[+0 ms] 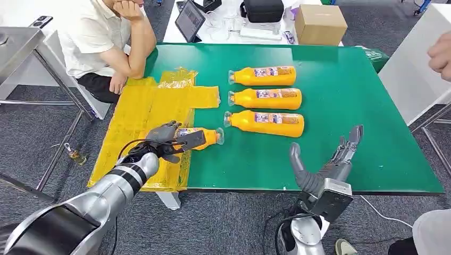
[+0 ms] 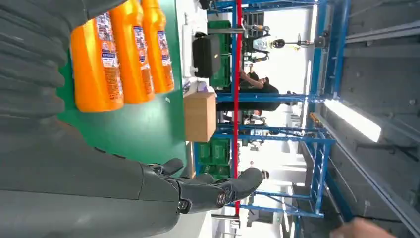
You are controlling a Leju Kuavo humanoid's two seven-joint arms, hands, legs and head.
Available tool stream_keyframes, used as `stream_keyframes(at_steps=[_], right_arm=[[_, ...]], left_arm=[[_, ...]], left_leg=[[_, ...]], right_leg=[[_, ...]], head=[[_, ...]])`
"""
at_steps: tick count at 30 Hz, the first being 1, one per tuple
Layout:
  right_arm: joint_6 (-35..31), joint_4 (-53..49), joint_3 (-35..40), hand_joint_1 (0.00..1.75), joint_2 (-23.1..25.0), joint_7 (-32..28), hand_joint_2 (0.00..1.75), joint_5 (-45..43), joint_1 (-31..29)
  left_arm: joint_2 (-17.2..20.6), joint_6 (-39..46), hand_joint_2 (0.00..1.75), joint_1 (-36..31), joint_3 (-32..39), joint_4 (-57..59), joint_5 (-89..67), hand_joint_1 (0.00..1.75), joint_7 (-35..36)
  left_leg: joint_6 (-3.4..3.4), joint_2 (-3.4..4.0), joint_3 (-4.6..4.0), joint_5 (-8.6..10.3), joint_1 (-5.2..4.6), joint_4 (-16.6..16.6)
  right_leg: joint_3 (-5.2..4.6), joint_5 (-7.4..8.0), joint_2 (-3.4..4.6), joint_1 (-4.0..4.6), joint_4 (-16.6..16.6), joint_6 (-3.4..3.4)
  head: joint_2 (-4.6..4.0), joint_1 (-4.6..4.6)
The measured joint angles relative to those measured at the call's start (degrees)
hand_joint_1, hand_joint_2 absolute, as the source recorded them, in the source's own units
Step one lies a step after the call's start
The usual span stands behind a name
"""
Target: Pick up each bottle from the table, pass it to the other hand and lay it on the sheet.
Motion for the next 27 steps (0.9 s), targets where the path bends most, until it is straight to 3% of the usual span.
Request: stream_keyframes(at_steps=[10, 15, 21, 27], right_arm=[[0.59, 2.08, 0.11, 0.0, -0.72, 0.0, 1.75, 0.0, -0.02], [0.39, 2.82, 0.11, 0.0, -1.05, 0.02, 1.75, 0.29, 0.09], [0.02, 2.84, -0.04, 0.0, -1.25, 0.0, 1.75, 1.51, 0.96], [-0.04, 2.84, -0.09, 0.0, -1.29, 0.0, 1.75, 2.03, 1.57]], left_arm=[[-1.49, -2.28, 1.75, 0.45, 2.27, 0.33, 3.89, 0.0, -7.99], [-2.73, 1.14, 1.75, 2.03, 3.06, -1.53, 5.64, 0.0, -14.81], [-4.13, 8.33, 1.75, 6.49, 3.82, -10.28, 9.18, 0.0, -21.71], [-4.48, 9.66, 1.75, 10.57, 3.8, -19.62, 10.88, 0.0, -23.21]], left_leg=[[0.0, -0.01, 0.0, 0.0, 0.0, 0.0], [0.0, 0.0, 0.0, 0.0, -0.01, 0.0], [0.0, 0.01, 0.0, -0.01, -0.01, 0.0], [0.0, 0.01, 0.0, -0.02, -0.01, 0.0]], right_leg=[[0.0, 0.0, 0.0, 0.0, 0.0, 0.0], [-0.01, 0.0, 0.0, -0.01, 0.0, 0.0], [-0.01, 0.0, 0.0, -0.01, 0.0, 0.0], [-0.02, -0.01, 0.0, 0.0, -0.01, 0.0]], head=[[0.0, 0.0], [0.0, -0.02], [0.0, 0.0], [0.0, -0.02]])
